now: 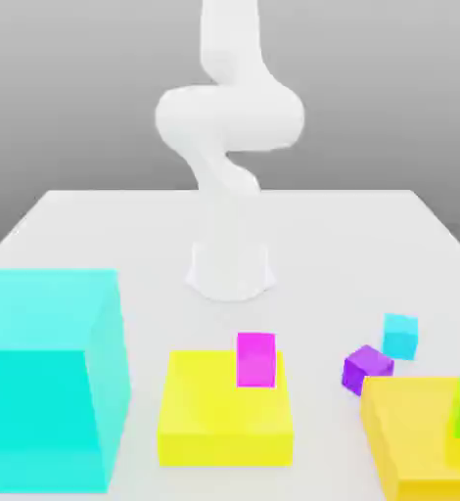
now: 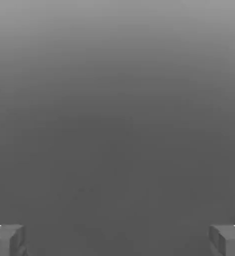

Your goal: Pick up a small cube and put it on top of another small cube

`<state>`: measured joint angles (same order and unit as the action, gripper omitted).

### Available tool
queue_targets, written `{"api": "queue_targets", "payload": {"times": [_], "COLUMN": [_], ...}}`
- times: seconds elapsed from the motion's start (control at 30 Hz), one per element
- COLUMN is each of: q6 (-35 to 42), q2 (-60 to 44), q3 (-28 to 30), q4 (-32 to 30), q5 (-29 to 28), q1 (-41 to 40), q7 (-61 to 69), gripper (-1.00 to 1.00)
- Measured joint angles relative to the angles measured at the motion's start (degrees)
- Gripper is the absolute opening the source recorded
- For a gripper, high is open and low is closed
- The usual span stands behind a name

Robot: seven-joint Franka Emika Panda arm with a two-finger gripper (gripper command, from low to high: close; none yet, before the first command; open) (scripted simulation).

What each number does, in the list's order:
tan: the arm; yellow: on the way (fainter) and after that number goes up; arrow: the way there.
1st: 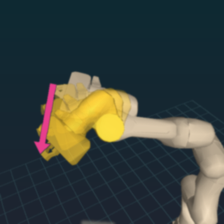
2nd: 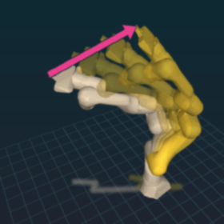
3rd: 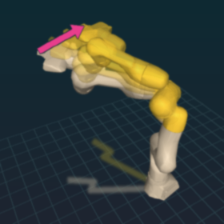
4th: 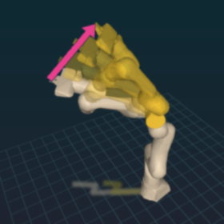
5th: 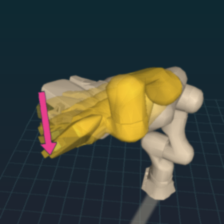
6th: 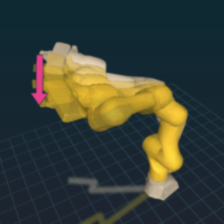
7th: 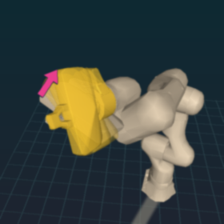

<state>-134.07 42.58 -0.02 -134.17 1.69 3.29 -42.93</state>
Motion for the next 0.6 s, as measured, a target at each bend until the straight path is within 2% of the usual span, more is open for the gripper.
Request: {"api": "queue_targets", "payload": {"times": [0.3, 0.6], "q6": [-8.23, -16.29], "q2": [-11.94, -23.55], "q3": [-1.79, -6.46], "q4": [-8.66, -17.12], "q5": [5.40, 8.89], "q1": [11.98, 22.57], "q7": [10.01, 18.43], "gripper": [0.00, 0.00]}}
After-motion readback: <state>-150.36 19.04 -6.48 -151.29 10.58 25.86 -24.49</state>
